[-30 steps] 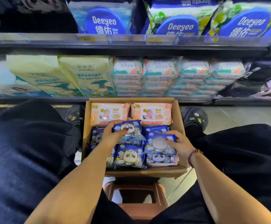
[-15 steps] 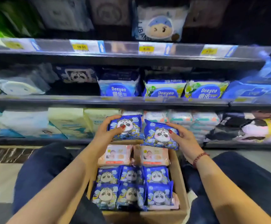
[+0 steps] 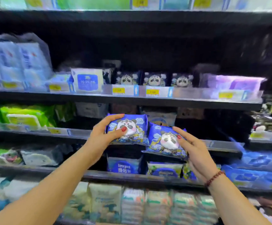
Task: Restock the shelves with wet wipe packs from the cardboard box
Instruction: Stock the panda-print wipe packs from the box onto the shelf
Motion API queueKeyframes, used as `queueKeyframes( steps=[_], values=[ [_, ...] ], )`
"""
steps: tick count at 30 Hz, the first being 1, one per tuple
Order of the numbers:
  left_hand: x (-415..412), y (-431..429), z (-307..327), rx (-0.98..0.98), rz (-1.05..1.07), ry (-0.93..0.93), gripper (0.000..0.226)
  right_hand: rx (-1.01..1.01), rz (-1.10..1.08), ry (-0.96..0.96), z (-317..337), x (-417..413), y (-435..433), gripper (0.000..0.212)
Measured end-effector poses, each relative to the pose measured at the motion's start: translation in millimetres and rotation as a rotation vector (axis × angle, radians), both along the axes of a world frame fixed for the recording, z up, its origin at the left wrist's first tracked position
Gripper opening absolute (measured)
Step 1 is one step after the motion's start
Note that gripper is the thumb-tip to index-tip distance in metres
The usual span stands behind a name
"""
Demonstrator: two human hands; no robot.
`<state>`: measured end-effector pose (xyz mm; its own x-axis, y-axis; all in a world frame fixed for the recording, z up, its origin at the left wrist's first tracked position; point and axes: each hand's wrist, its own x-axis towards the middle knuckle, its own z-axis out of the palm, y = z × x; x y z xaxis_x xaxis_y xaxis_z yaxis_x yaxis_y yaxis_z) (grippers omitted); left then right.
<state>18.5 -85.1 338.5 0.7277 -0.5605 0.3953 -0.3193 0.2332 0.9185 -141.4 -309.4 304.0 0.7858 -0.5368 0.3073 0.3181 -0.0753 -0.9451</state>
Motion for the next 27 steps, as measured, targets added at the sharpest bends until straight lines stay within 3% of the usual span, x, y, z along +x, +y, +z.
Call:
queueKeyframes(
  steps=[2,11,17,27],
  values=[
    [1.1,-4.9,24.9,-0.014,-0.004,-0.051,0.043,-0.012,-0.016,-0.035,19.4,4.4,-1.6,0.023],
    [8.7,-27.9,108.8,-0.098,-0.045,-0.165,0.042,-0.139,-0.069,-0.147,109.5,12.6,-27.2,0.042],
    [40.7,-57.5,136.5,-0.157,0.076,-0.282,0.037,-0.294,-0.24,-0.197,168.8,28.3,-59.5,0.045],
    [90.3,-98.9,136.3,-0.042,0.145,-0.356,0.036,-0.53,-0.425,0.075,198.4,78.6,-131.8,0.05]
  ],
)
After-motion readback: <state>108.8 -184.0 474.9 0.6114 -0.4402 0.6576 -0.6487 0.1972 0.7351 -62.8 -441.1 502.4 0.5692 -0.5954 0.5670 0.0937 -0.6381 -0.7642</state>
